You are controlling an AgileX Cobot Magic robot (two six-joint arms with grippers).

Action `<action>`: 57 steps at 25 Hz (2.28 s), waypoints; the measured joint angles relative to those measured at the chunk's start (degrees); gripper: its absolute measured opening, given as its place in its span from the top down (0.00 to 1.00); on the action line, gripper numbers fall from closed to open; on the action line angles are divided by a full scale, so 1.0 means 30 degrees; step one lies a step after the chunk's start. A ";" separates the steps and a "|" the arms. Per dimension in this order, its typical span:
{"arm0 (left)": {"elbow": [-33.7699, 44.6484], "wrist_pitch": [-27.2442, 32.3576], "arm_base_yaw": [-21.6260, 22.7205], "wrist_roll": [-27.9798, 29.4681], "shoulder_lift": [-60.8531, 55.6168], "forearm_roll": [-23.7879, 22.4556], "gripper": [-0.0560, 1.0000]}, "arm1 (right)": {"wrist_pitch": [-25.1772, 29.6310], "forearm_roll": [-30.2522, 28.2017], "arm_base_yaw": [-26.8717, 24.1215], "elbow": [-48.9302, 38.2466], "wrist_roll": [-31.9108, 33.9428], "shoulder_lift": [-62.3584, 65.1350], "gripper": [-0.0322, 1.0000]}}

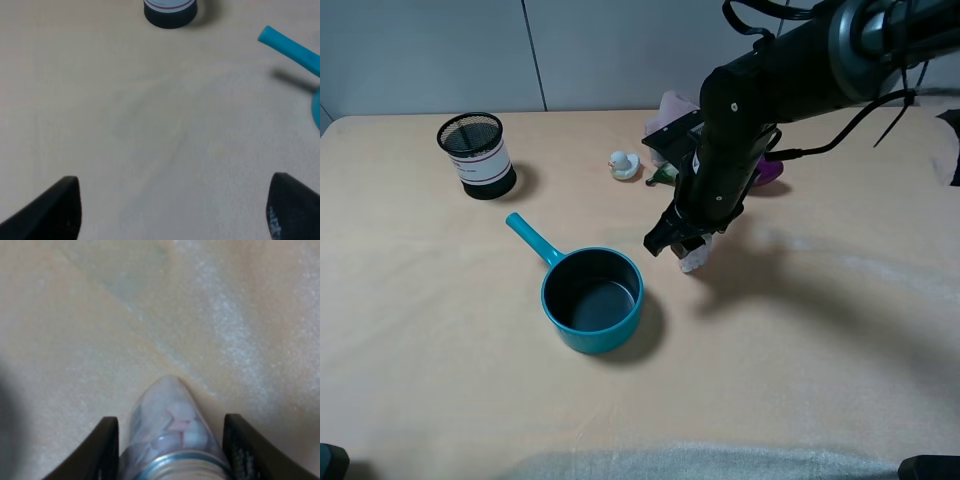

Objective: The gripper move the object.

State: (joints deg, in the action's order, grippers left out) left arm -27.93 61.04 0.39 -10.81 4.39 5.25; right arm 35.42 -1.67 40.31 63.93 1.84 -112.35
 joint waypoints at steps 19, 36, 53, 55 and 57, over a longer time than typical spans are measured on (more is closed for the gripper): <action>0.0000 0.0000 0.0000 0.0000 0.0000 0.0000 0.24 | 0.2539 -0.0844 -0.0283 0.4309 -0.0044 0.0036 0.64; 0.0000 0.0000 0.0000 0.0000 0.0000 0.0000 0.24 | 0.5536 -0.1164 -0.0283 0.9768 -0.0064 0.0020 0.64; 0.0000 0.0000 0.0000 0.0000 0.0000 0.0000 0.24 | 0.5799 -0.0927 0.1404 0.9819 -0.0064 0.0020 0.64; 0.0000 0.0000 0.0000 0.0000 0.0000 0.0000 0.24 | 0.5799 -0.0927 0.1968 0.9819 -0.0064 0.0020 0.64; 0.0000 0.0000 0.0000 0.0000 0.0000 0.0000 0.24 | 0.5799 -0.0902 0.2691 0.9819 -0.0064 0.0020 0.64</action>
State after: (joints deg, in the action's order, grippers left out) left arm -27.93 61.04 0.39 -10.81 4.39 5.25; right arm 52.82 -4.37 48.39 93.38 1.65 -112.30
